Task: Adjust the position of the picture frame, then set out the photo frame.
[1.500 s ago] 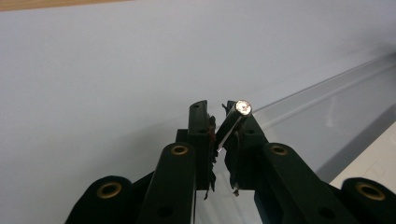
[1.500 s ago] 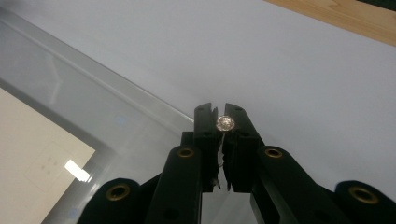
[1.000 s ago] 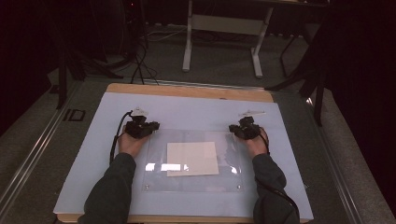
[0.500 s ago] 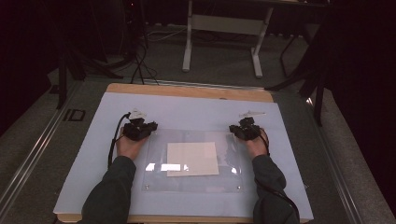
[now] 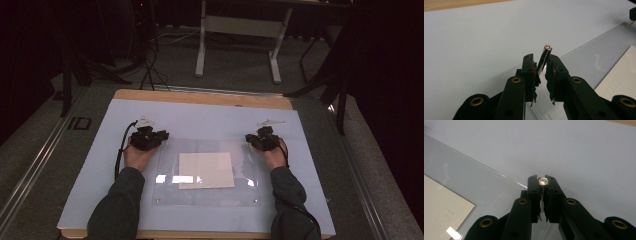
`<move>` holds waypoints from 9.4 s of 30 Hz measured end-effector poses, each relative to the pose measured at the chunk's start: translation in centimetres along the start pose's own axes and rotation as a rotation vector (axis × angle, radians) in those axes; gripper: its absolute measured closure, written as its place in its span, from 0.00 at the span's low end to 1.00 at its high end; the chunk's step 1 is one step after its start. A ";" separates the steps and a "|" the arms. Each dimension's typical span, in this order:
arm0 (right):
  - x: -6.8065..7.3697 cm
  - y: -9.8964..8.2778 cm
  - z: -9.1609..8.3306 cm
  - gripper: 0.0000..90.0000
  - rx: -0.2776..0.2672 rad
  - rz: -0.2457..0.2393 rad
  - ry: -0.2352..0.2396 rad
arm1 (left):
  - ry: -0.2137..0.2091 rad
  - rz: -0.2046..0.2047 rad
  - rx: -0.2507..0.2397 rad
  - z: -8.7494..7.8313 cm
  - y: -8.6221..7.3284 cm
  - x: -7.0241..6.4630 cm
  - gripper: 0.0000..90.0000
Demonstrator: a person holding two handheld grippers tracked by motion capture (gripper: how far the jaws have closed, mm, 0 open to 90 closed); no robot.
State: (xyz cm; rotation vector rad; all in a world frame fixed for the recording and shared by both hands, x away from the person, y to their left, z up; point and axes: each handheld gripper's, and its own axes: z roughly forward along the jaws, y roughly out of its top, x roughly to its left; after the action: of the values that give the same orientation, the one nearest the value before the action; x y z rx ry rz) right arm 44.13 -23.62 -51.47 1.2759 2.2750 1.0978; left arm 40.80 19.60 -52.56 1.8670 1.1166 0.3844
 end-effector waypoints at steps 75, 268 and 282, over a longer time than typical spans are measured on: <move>-0.3 -1.0 -1.4 0.93 -0.154 -0.031 0.029 | 0.018 0.015 -0.082 -0.3 0.3 -0.5 0.93; 1.7 -4.1 -6.0 0.56 -0.232 -0.354 0.216 | 0.047 -0.003 -0.136 -5.1 -0.5 -0.1 0.66; 1.6 -3.9 -6.0 0.56 -0.226 -0.340 0.221 | 0.088 0.084 -0.102 -6.4 -2.8 -1.1 0.65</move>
State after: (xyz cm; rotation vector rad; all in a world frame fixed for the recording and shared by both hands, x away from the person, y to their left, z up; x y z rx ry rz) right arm 37.35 -26.31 -50.27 0.6792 2.3242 1.3704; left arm 34.62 22.68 -51.16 1.8255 1.0583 0.5664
